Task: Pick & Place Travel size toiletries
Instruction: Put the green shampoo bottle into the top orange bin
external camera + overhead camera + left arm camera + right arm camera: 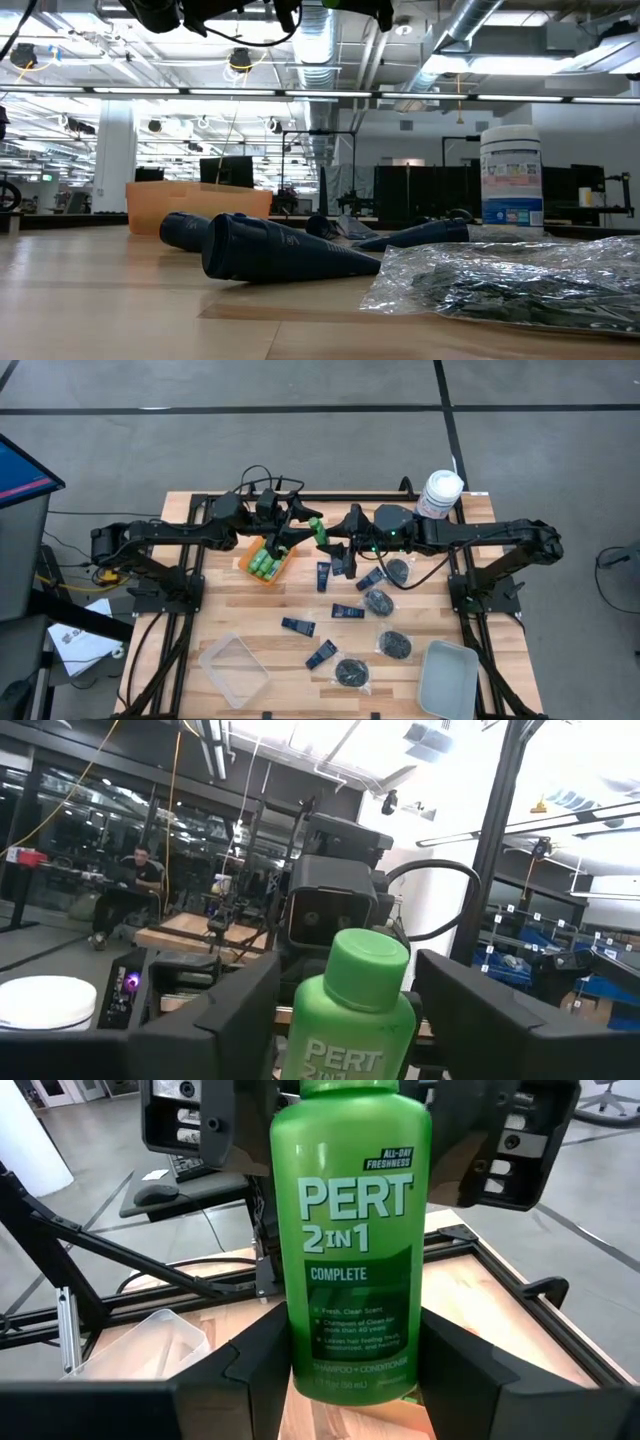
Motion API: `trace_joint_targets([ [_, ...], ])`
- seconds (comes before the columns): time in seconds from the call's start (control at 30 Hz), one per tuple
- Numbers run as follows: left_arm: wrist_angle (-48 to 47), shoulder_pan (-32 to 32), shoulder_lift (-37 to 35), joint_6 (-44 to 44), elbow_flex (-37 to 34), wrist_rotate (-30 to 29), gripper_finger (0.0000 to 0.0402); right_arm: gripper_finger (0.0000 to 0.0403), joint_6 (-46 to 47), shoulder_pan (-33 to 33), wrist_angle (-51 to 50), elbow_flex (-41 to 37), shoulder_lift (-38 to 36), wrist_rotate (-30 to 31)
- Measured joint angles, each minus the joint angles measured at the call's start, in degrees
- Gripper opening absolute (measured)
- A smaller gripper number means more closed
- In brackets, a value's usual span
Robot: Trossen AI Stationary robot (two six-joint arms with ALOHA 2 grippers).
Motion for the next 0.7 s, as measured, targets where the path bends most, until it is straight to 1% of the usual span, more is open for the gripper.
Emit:
trace_joint_targets([
  [0.17, -1.0, 0.0, 0.0, -1.2, 0.0, 0.1, 0.0162, 0.0181, 0.0, 0.1, -0.2, 0.0, 0.0, 0.0],
  [0.27, -1.0, 0.0, -0.1, -1.7, 0.0, 0.1, 0.0142, 0.0179, -0.5, 0.1, -0.2, 0.0, 0.0, -0.1],
  [0.4, -1.0, 0.0, -0.1, -1.7, 0.0, 0.2, 0.0143, 0.0177, -0.4, 0.1, -0.2, 0.0, 0.0, -0.3],
  [0.5, -1.0, 0.0, -0.1, -1.5, 0.0, 0.1, 0.0145, 0.0182, -0.2, 0.1, -0.2, 0.0, 0.0, -0.4],
  [0.6, -1.0, 0.0, -0.1, -1.5, 0.0, 0.1, 0.0144, 0.0196, 0.9, 0.1, -0.4, 0.0, 0.0, -0.4],
  [0.7, -1.5, 0.1, -0.1, -1.7, -0.1, 0.0, 0.0144, 0.0219, 1.0, 0.1, -0.2, 0.0, 0.0, -0.4],
])
